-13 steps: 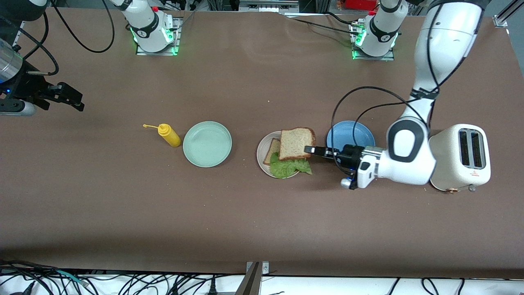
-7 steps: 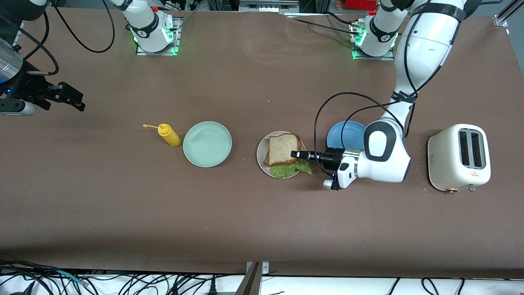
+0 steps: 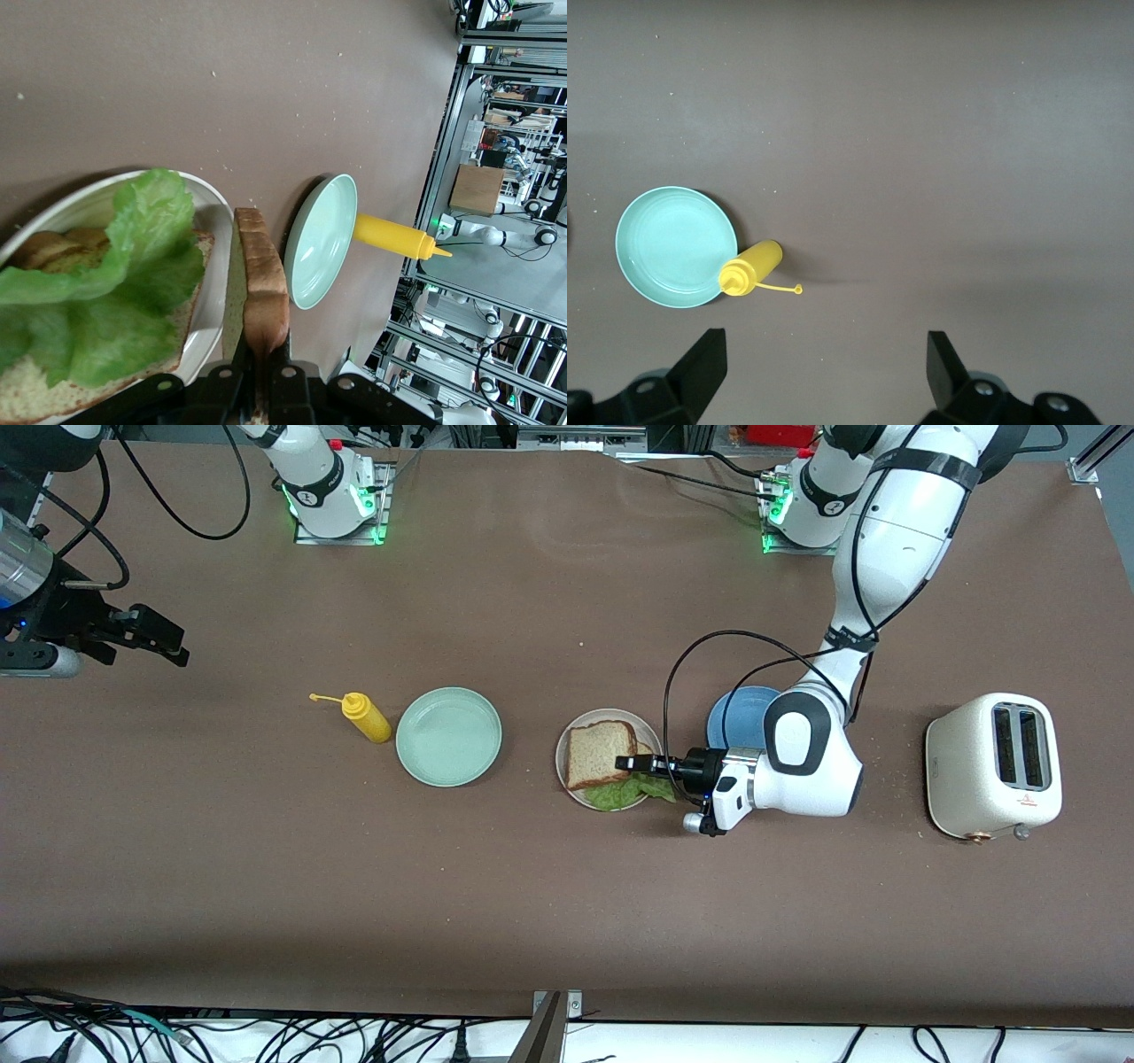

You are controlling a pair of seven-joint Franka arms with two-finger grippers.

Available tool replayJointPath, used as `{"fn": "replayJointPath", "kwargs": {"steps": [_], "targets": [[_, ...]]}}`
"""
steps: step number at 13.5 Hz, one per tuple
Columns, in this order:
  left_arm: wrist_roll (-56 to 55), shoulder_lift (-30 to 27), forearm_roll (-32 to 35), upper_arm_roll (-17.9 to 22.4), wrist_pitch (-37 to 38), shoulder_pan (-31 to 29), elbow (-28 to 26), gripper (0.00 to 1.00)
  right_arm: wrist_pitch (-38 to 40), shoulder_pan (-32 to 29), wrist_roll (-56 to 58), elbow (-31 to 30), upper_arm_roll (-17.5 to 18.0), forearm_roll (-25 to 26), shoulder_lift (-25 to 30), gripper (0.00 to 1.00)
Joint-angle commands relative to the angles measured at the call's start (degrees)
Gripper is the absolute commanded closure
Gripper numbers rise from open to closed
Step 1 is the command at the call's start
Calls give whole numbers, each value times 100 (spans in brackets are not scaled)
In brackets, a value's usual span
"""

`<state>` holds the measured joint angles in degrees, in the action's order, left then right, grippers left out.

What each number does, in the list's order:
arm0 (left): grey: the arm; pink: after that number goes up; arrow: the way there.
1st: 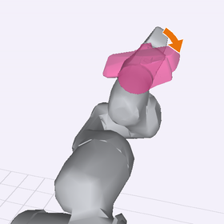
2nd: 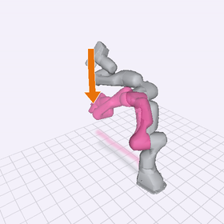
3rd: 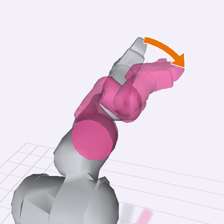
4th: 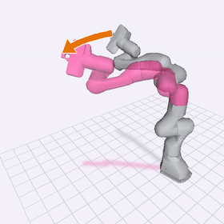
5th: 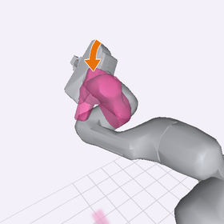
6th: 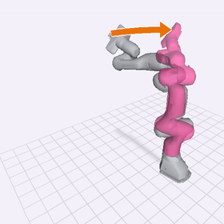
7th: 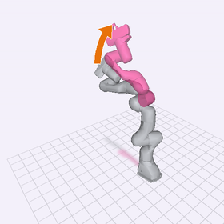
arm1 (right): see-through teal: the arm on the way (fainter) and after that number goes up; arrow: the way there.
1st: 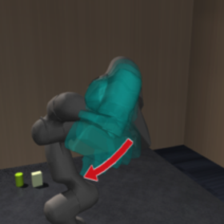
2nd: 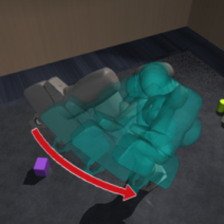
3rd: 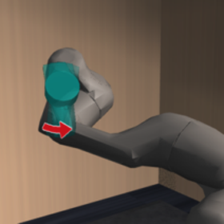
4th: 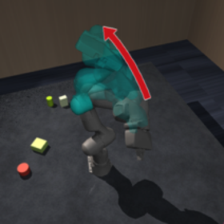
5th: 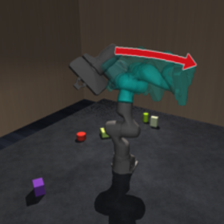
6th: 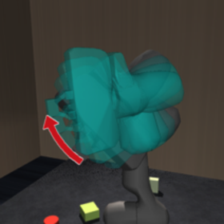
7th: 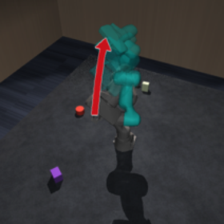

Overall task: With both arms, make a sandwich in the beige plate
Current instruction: 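Lower the toast onto the lettuce and open the left gripper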

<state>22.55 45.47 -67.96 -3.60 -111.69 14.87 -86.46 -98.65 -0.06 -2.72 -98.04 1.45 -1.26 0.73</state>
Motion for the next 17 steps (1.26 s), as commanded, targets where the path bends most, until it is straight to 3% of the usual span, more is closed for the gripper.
{"fn": "replayJointPath", "kwargs": {"steps": [1,2,3,5,7,17], "targets": [[197,111,-183,43,7,16,164,100,30,-82,43,162,57,-111,-90,0],[223,111,-174,52,7,7,155,100,21,-91,43,162,57,-163,-99,0],[328,138,-165,52,7,-2,155,79,21,-82,52,171,49,-207,-99,0],[548,155,-191,69,7,-11,147,25,21,-82,52,171,57,-208,-99,0],[548,155,-191,87,-36,-20,138,1,21,-82,52,162,57,-208,-99,0],[460,59,-130,183,-195,-397,147,1,21,-82,69,171,57,-190,-99,0]]}}
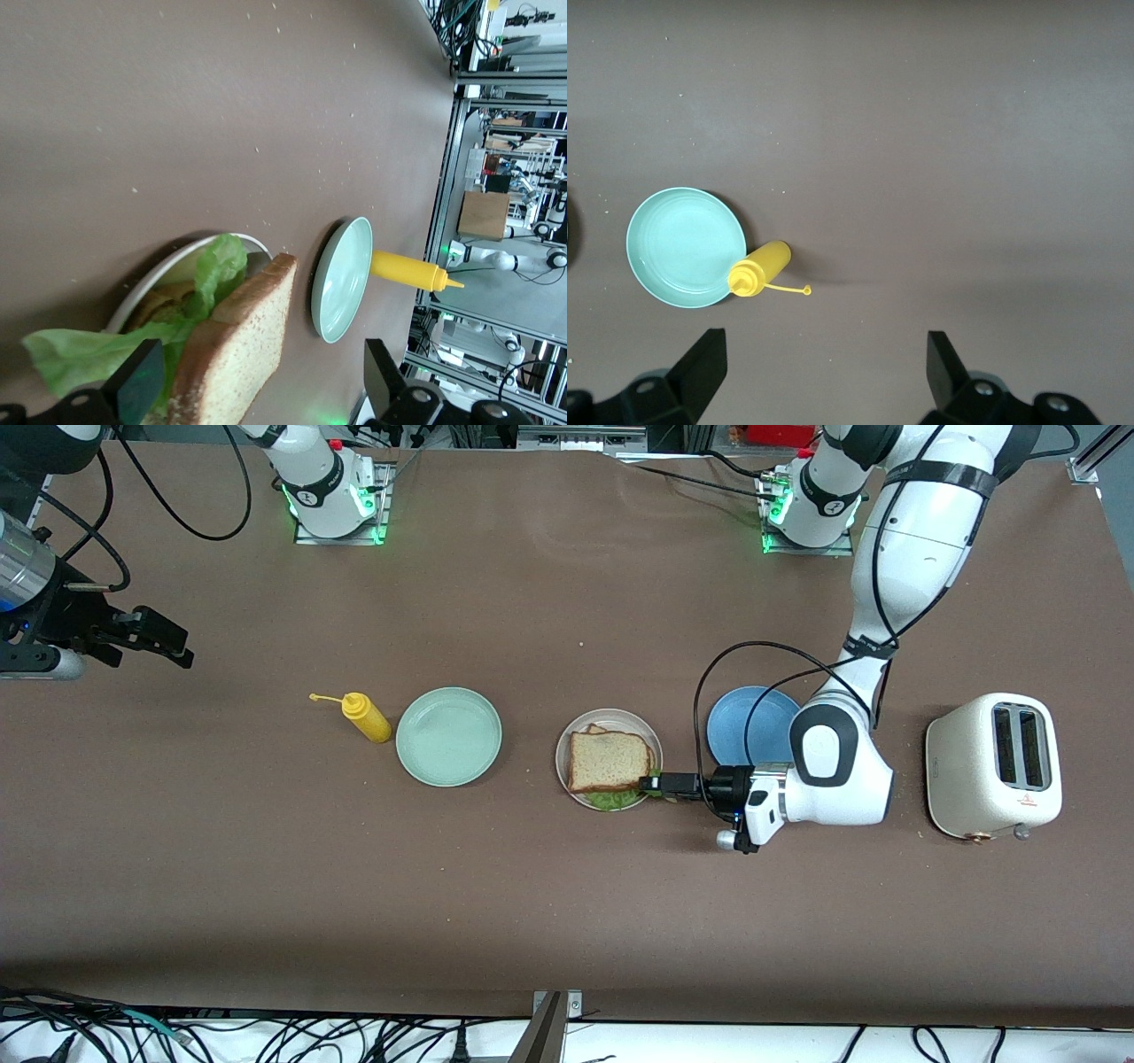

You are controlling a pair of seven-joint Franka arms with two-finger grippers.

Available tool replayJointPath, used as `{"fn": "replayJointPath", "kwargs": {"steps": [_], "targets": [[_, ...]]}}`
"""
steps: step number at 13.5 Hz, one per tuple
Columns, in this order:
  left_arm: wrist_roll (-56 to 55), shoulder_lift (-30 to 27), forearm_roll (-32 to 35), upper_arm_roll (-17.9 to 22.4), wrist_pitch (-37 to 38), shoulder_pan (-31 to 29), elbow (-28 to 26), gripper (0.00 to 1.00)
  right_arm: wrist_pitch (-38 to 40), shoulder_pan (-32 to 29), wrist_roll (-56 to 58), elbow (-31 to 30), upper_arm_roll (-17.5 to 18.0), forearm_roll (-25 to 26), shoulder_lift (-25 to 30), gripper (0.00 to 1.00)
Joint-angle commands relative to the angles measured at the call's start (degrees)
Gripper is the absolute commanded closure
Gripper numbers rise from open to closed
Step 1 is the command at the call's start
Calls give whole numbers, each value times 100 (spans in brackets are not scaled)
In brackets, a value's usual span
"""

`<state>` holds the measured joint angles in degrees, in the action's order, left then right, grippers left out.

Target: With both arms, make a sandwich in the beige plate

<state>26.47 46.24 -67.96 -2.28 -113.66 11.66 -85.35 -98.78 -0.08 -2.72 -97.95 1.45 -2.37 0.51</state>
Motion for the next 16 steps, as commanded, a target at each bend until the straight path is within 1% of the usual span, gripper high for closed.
{"fn": "replayJointPath", "kwargs": {"steps": [1,3,4,7,11,13,16], "targets": [[69,-27,-130,130,2,-85,36,1,34,-80,70,162,57,-36,-86,0],[51,-89,-34,350,11,-85,36,1,34,-71,105,170,66,-18,-87,0],[16,-176,202,446,11,-85,36,0,43,-71,105,249,66,-1,-121,0],[-492,-448,1212,649,19,-94,45,1,43,-71,105,320,75,-9,-166,0],[-774,-783,2653,904,89,-103,36,1,51,-71,105,320,66,0,-166,0],[-976,-950,3426,974,247,-103,36,0,60,-71,105,329,66,17,-166,0],[-1118,-1126,4280,1106,379,-111,18,1,131,-71,114,320,66,17,-104,0]]}}
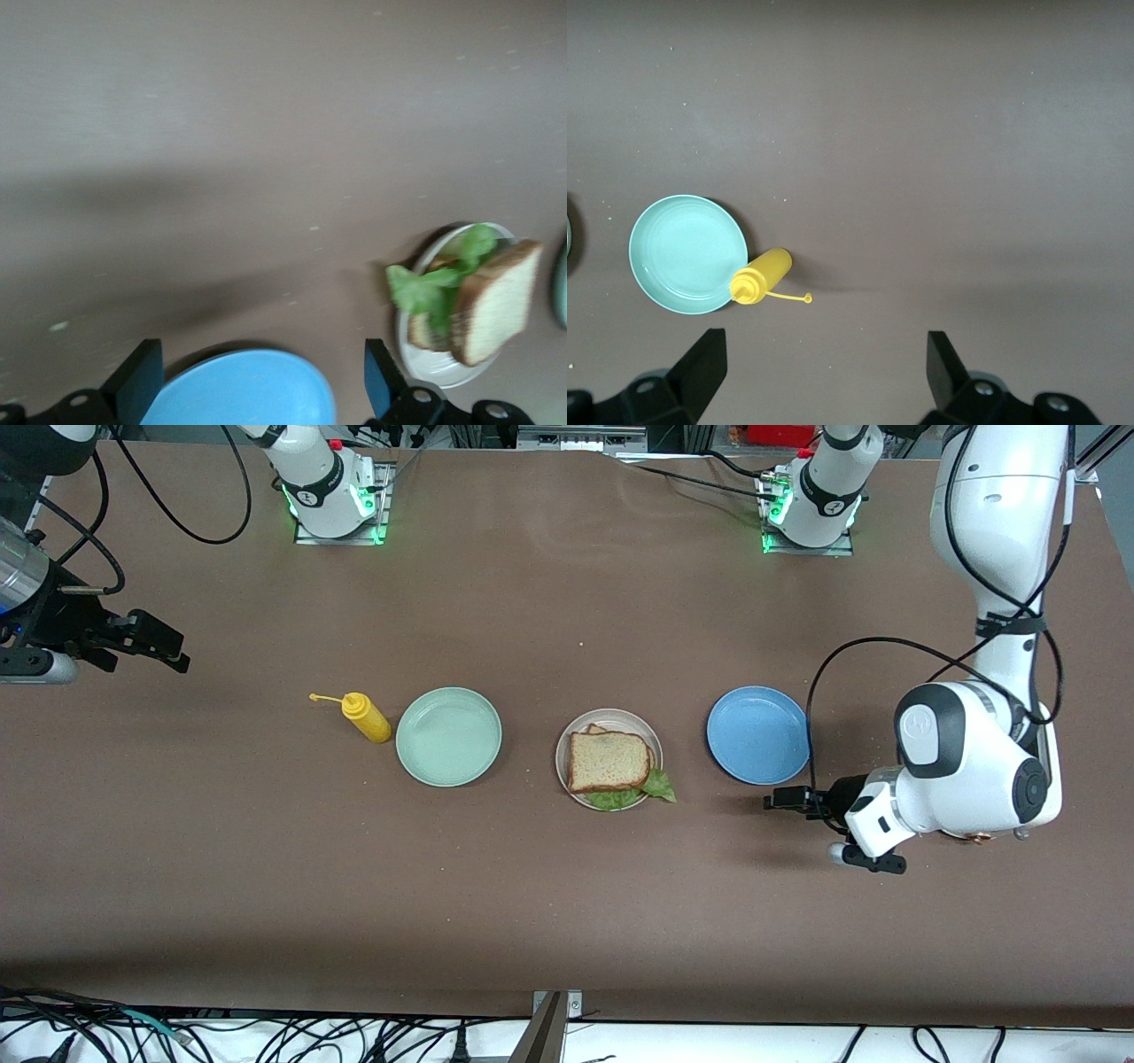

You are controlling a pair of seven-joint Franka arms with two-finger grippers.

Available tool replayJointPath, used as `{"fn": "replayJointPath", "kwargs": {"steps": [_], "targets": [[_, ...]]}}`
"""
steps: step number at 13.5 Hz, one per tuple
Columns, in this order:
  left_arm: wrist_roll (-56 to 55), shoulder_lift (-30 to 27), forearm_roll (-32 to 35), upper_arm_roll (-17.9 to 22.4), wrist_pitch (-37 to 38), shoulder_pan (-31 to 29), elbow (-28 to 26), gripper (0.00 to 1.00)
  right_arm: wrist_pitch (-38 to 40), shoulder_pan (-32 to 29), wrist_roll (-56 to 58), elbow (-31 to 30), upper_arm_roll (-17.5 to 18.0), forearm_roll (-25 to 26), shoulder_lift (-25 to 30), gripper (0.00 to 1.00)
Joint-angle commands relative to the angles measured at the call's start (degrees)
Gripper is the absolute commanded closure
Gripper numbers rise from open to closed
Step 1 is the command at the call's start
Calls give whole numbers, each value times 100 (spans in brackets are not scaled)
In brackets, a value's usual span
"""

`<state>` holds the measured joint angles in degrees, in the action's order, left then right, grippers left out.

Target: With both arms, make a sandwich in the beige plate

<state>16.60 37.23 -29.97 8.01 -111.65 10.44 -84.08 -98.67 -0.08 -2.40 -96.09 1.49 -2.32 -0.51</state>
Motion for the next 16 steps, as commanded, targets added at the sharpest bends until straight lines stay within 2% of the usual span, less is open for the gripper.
{"fn": "replayJointPath", "kwargs": {"steps": [1,2,3,7,9,13,16], "targets": [[-122,-285,718,156,353,11,-92,0,120,-71,73,134,62,13,7,0],[-122,-382,947,200,459,11,-100,0,94,-71,73,143,62,91,7,0],[-122,-461,1158,209,617,-24,-109,0,137,-63,73,143,80,379,16,0],[-130,-909,1975,218,1268,-156,-91,0,384,-71,20,143,53,382,33,0],[-288,-1172,2310,253,1330,-165,-91,0,366,-71,12,143,62,356,33,0],[-1008,-1647,2426,236,1874,-156,-74,0,366,-71,20,143,45,215,33,0],[-1132,-1946,2434,218,2331,-147,-48,0,366,-80,20,143,36,215,25,0]]}}
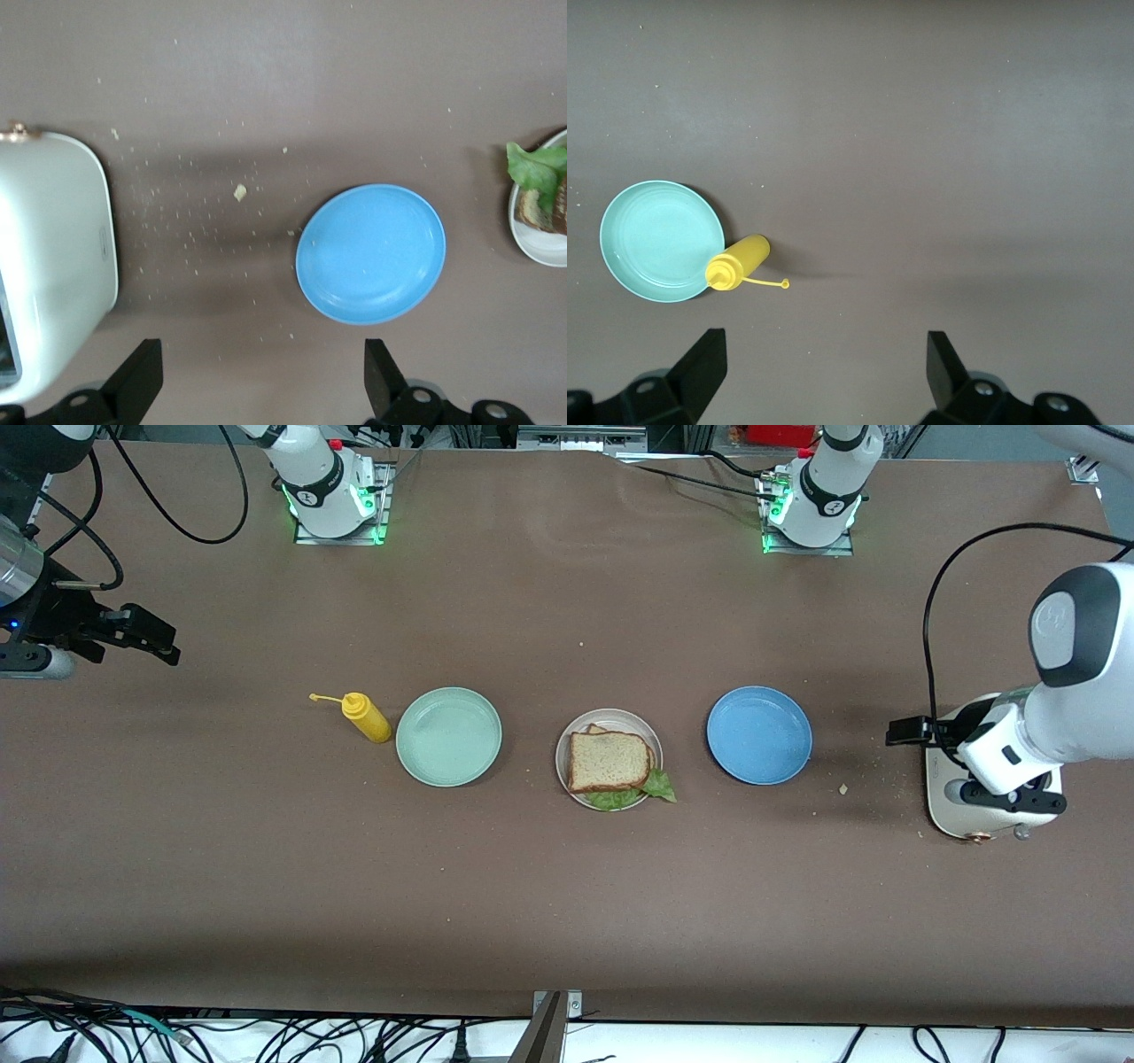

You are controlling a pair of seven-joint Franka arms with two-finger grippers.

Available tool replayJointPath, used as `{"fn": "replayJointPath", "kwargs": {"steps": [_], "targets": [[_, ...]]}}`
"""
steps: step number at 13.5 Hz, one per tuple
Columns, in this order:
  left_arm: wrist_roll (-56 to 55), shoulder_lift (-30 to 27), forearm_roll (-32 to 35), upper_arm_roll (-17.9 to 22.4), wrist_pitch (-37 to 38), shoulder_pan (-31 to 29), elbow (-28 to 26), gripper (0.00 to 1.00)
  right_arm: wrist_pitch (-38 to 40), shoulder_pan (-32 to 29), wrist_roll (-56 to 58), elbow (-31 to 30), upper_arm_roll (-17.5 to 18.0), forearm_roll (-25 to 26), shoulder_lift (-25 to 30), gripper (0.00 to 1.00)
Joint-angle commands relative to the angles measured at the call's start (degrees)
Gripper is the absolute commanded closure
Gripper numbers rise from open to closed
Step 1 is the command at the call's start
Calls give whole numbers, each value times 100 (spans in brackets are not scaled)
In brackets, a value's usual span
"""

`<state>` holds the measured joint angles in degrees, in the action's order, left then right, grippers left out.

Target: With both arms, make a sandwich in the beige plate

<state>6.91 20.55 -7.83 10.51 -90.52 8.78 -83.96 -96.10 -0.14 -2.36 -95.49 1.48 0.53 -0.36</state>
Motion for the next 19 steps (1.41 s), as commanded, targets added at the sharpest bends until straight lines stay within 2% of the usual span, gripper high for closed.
{"fn": "replayJointPath", "kwargs": {"steps": [1,3,5,7,8,14,19], "targets": [[-181,-349,221,-32,289,18,19,0,83,-74,25,83,46,-45,-8,0],[-199,-664,570,-75,351,1,64,0,66,-82,34,83,37,-27,-17,0],[-208,-1007,1106,-285,420,-34,-15,0,-40,-82,25,83,46,-36,0,0],[-208,-1236,1240,-627,622,-358,-6,0,-40,-82,25,83,11,-62,18,0],[-208,-1333,1266,-673,684,-412,-6,0,-40,-82,16,83,2,-105,18,0],[-217,-1694,670,-682,1141,-640,20,0,-58,-144,34,197,2,-246,-61,0],[-217,-2010,686,-769,1081,-658,-304,0,-66,-170,25,197,2,-264,-70,0]]}}
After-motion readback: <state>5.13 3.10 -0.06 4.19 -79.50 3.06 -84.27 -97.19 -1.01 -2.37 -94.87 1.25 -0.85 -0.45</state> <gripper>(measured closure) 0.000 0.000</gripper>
